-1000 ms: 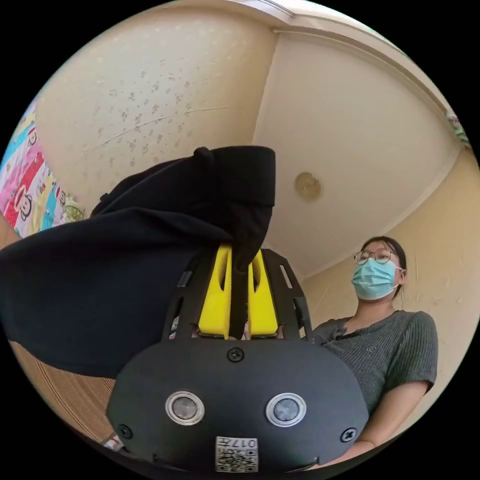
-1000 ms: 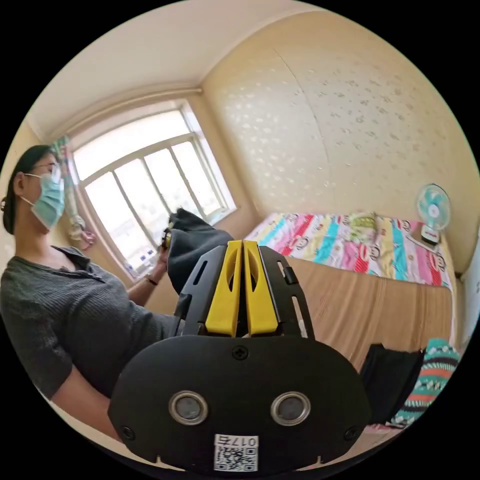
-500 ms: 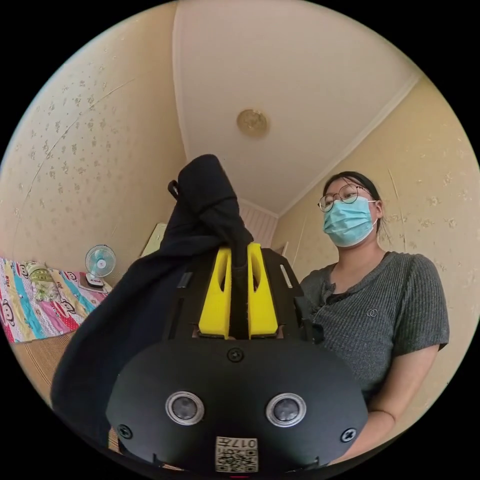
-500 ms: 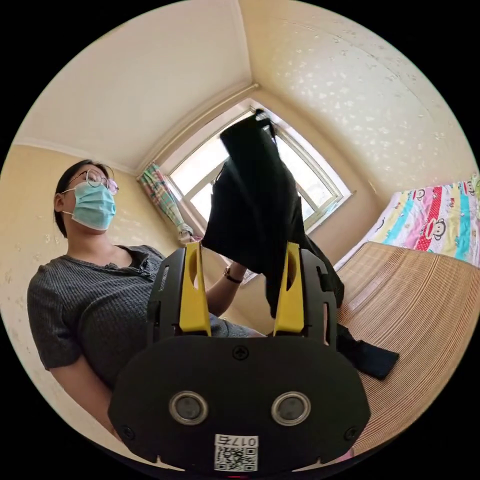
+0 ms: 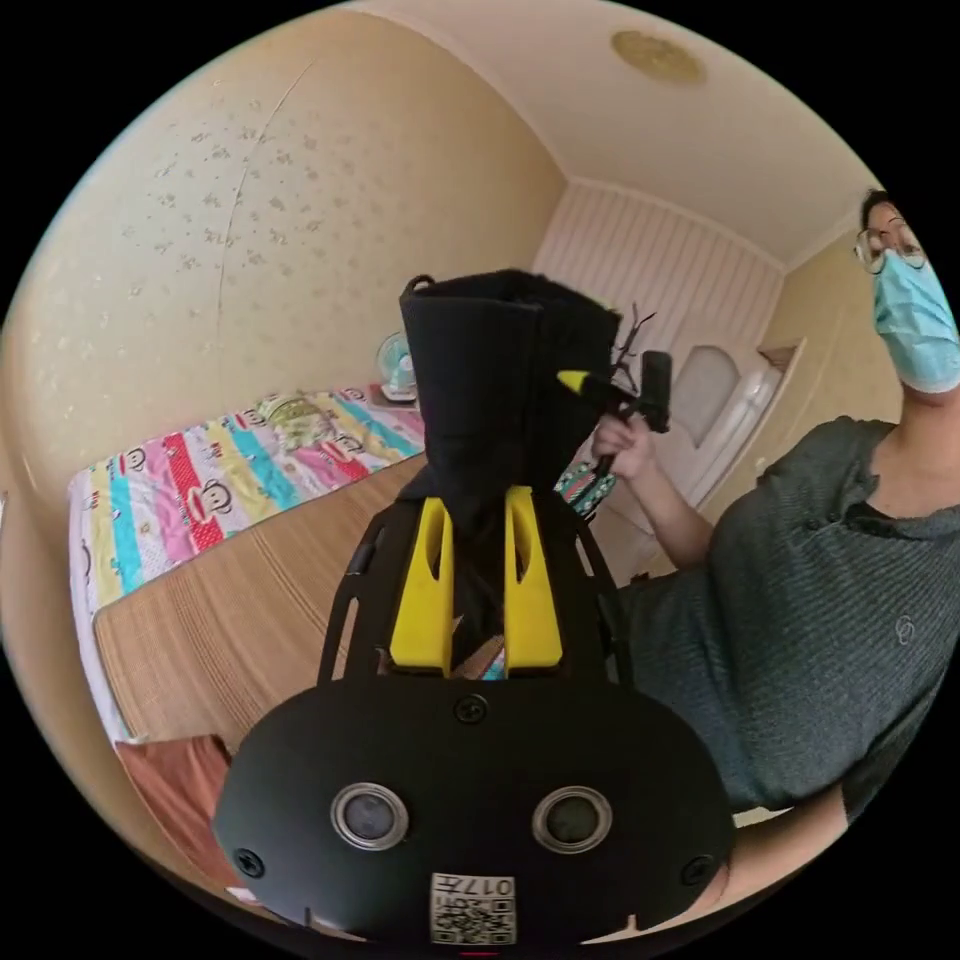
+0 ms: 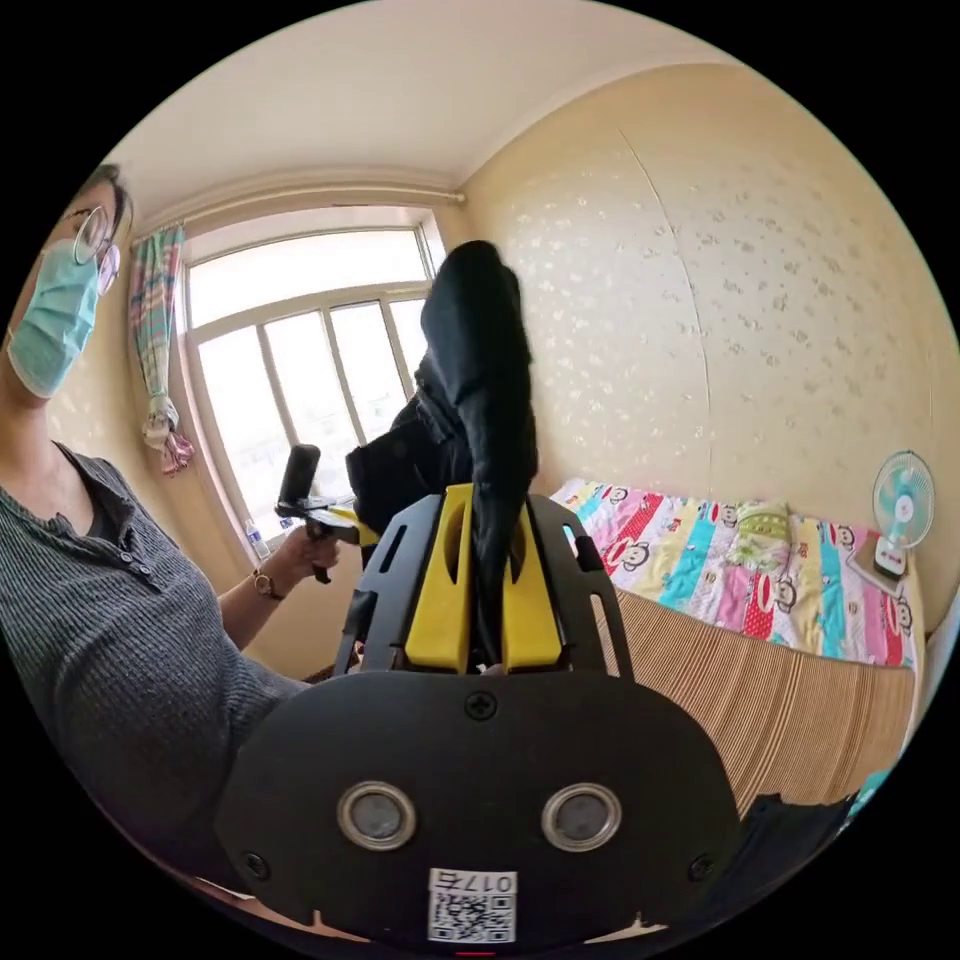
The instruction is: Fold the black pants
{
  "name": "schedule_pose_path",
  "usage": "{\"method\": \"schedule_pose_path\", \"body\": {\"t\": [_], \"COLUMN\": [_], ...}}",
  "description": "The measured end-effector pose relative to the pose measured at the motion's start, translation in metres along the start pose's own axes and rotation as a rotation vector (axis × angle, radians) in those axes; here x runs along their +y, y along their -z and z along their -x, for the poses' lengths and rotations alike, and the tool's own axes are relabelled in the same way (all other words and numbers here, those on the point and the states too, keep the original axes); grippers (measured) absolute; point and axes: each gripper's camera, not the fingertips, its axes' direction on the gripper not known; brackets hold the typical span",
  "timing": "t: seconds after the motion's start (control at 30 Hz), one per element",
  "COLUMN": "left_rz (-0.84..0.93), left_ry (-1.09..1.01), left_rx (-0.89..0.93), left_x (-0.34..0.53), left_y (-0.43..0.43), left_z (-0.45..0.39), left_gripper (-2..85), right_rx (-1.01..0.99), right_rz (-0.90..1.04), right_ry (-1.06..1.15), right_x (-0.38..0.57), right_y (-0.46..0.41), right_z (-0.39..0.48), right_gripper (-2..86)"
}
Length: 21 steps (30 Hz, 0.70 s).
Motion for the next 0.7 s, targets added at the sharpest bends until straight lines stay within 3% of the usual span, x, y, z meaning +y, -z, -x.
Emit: {"method": "schedule_pose_path", "body": {"t": [0.1, 0.3, 0.53, 0.7], "left_rz": [0.032, -0.216, -0.380, -0.528], "left_ry": [0.135, 0.352, 0.182, 0.151], "left_rx": [-0.110, -0.075, -0.063, 0.055], "left_x": [0.004, 0.024, 0.018, 0.016], "left_y": [-0.037, -0.034, 0.005, 0.036], "left_z": [-0.008, -0.017, -0.062, -0.064], "left_gripper": [11.5, 13.5, 18.1, 15.2], "right_rx": [-0.033, 0.046, 0.045, 0.011], "right_rz": [-0.057, -0.064, -0.102, -0.137], "right_ry": [0.077, 0.182, 0.200, 0.196], "right_x": [-0.015, -0.028, -0.022, -0.013], "right_y": [0.004, -0.001, 0.005, 0.018], "right_z": [0.026, 0.073, 0.109, 0.121], "right_gripper": [4.9, 4.3, 3.1, 3.5]}}
